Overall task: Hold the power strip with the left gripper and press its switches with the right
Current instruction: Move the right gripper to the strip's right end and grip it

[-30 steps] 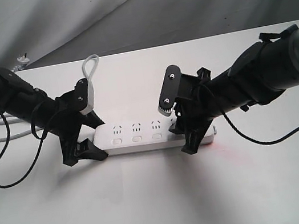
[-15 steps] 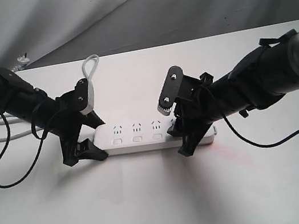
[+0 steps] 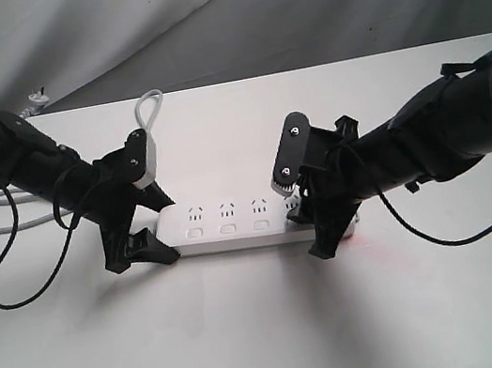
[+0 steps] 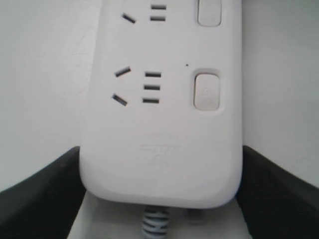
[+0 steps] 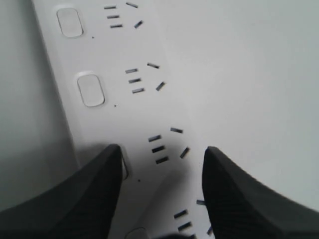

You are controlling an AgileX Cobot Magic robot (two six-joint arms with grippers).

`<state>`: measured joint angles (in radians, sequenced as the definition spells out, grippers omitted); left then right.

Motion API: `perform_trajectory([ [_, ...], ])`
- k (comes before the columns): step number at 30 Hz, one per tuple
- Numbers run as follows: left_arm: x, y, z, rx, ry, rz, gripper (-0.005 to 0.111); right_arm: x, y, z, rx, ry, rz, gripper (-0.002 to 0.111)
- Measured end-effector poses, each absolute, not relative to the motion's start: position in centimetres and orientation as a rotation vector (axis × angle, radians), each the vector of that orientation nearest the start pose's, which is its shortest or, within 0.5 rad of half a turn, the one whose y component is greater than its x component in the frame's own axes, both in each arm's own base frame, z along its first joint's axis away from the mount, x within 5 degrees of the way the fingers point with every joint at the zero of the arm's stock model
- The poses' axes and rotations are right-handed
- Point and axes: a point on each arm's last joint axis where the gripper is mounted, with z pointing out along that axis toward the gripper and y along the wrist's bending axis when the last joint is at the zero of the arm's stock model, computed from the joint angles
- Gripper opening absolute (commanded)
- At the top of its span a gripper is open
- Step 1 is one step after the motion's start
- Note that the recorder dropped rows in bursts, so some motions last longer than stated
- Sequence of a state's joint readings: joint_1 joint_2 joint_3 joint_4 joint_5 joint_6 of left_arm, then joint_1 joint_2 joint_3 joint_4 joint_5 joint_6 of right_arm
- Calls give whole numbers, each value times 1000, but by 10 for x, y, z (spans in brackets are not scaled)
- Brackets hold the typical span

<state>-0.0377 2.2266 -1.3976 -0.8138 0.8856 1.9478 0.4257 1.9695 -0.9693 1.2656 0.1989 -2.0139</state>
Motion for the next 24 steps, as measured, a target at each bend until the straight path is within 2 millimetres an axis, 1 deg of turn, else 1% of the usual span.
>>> perform_trajectory([
  [8, 410, -67, 96, 1730, 1975, -534, 54, 326, 167, 111, -1458, 2051, 114, 48],
  [13, 410, -67, 96, 1730, 1975, -534, 54, 329, 169, 127, -1470, 1991, 101, 48],
  [19, 410, -67, 96, 1730, 1975, -534, 54, 323, 164, 150, -1454, 1941, 59, 48],
  [21, 410, -67, 95, 1732, 1975, -533, 54, 321, 161, 152, -1446, 1944, 44, 48],
  [24, 410, -67, 95, 1732, 1975, -533, 54, 319, 158, 148, -1443, 1962, 31, 48],
])
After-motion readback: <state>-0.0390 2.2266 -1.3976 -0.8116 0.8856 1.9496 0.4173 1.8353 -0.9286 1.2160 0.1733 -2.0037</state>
